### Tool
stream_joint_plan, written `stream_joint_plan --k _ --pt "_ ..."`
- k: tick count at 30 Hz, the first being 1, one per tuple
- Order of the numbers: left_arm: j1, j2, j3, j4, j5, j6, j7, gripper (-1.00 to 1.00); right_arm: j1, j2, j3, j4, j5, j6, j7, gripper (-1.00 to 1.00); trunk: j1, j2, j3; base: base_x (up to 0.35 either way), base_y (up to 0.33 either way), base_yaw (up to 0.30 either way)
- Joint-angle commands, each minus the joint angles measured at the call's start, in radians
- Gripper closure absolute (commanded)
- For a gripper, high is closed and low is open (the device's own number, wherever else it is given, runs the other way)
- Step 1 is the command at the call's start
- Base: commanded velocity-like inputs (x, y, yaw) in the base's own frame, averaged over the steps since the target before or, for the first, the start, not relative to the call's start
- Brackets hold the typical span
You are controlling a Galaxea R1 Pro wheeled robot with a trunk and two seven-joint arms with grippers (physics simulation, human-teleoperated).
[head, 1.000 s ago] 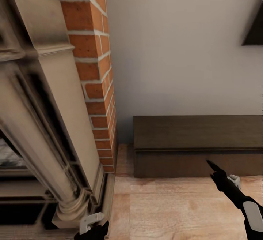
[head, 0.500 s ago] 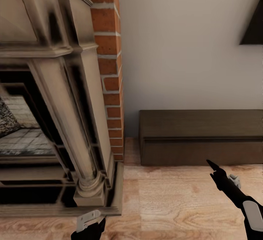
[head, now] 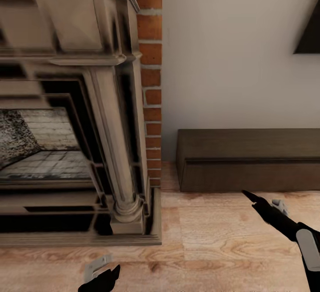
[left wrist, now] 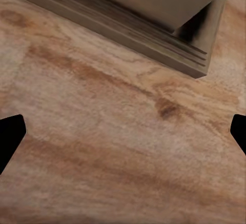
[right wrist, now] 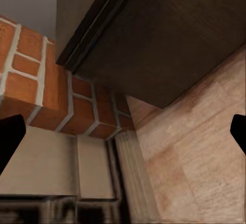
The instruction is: Place each of the two pumpkins and all three candles from the living room inside a cabinet in the living room (use any cabinet), then make sure every cabinet is closed, and position the cauldron so it is next to a table in the living room.
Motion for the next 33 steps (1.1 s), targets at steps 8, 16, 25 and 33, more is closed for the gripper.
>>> stream_joint_plan --k 8,16,25,33 --pt "0.000 -0.003 -0.002 0.003 -0.002 -0.001 0.002 -1.00 0.002 -0.006 0.029 -0.040 0.029 0.005 0.006 -1.00 0.000 0.000 0.000 -0.004 0.027 0.000" --pt "0.001 -0.006 -0.005 0.008 -0.002 -0.001 0.003 -1.00 0.001 -0.006 0.049 -0.049 0.030 0.008 0.007 -1.00 0.000 0.000 0.000 0.000 0.001 0.000" --pt "0.000 -0.008 -0.005 0.013 0.006 -0.001 -0.003 -1.00 0.002 -0.013 0.067 -0.175 0.043 0.038 0.004 -1.00 0.000 0.000 0.000 -0.129 0.163 -0.027" --pt "-0.010 -0.068 -0.042 0.020 -0.004 0.010 -0.042 -1.00 0.003 -0.056 0.187 -0.389 0.499 0.317 0.005 -1.00 0.000 0.000 0.000 -0.162 0.278 -0.281"
